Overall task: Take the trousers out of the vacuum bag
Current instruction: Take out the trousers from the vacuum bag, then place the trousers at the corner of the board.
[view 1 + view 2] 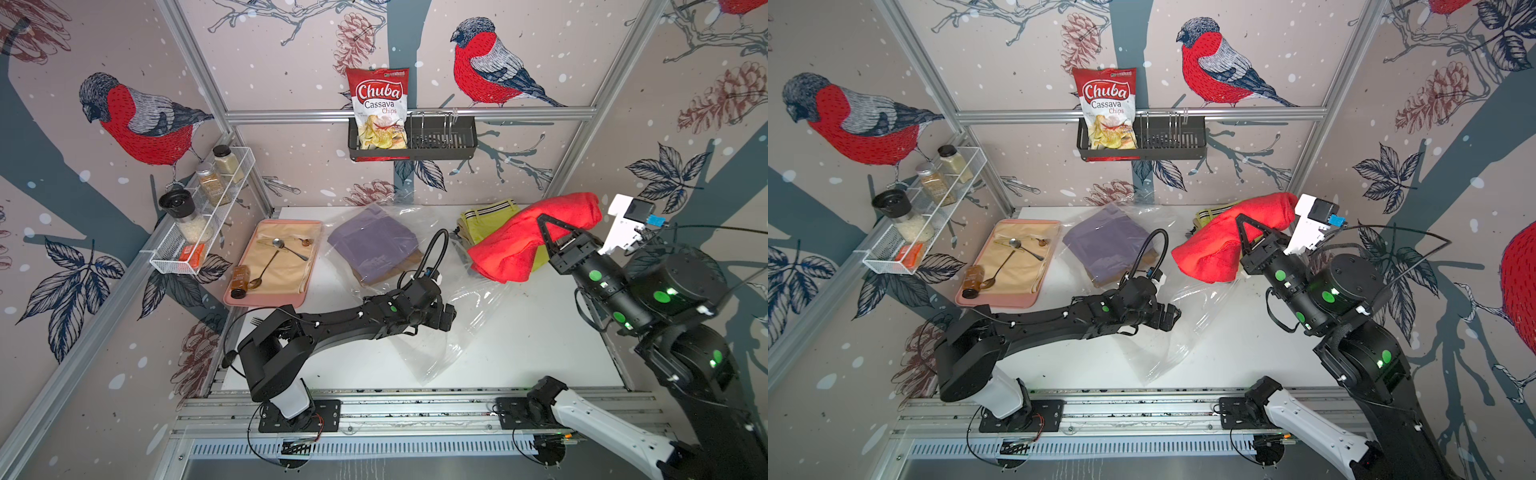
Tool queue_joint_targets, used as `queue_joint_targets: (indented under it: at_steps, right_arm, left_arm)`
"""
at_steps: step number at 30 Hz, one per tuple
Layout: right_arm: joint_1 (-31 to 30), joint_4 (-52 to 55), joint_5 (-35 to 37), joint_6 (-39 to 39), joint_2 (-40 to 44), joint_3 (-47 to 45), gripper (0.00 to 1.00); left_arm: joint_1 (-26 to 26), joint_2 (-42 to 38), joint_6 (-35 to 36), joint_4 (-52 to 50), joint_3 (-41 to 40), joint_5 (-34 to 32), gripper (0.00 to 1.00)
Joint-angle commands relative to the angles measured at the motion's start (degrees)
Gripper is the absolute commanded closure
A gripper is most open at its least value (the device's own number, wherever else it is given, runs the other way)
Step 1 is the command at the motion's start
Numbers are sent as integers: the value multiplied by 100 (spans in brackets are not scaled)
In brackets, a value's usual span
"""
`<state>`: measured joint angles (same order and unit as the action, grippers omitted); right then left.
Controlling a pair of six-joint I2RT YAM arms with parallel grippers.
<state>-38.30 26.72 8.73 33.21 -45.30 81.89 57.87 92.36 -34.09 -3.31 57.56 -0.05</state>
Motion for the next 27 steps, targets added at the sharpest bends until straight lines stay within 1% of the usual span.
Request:
queue_joint_targets:
  at_steps: [1,4,7,10,12,15,18,20,23,27]
  right_arm:
    - [15,-663,213,-311,-166,125,100]
    - [126,-776,138,-411,-385,182,100]
    - [505,-852,-183,-418,-627,257,100]
    - [1393,-1048,-1158,-223,-853,200,100]
    - [2205,-1379,-2075,30,-954,30,100]
    - [3262,-1982,-3251,420,-1145,-245,100]
    - [4038,-2526,-4065,696,-1448,-386,100]
    - [4405,-2898,-4517,879,-1680,-455,100]
    - [4802,-3644,-5119,1274,-2003,-606,100]
    - [5101,-4430,-5531,1668,-2421,-692,100]
  left_arm:
    - [-13,-93,10,227,-8,5,4]
    - [-12,-138,84,282,-161,180,10]
    - [-12,-161,103,224,-341,349,16]
    - [-11,-256,58,199,-653,416,23]
    - [-5,-359,-1,203,-879,475,26]
    - [-8,-573,-64,133,-1091,507,26]
    - [-8,-841,-75,-66,-1137,396,25]
    - [-8,-990,-57,-220,-1094,262,20]
    - [-12,-1071,6,-379,-943,130,19]
    - [-12,-934,76,-385,-742,168,19]
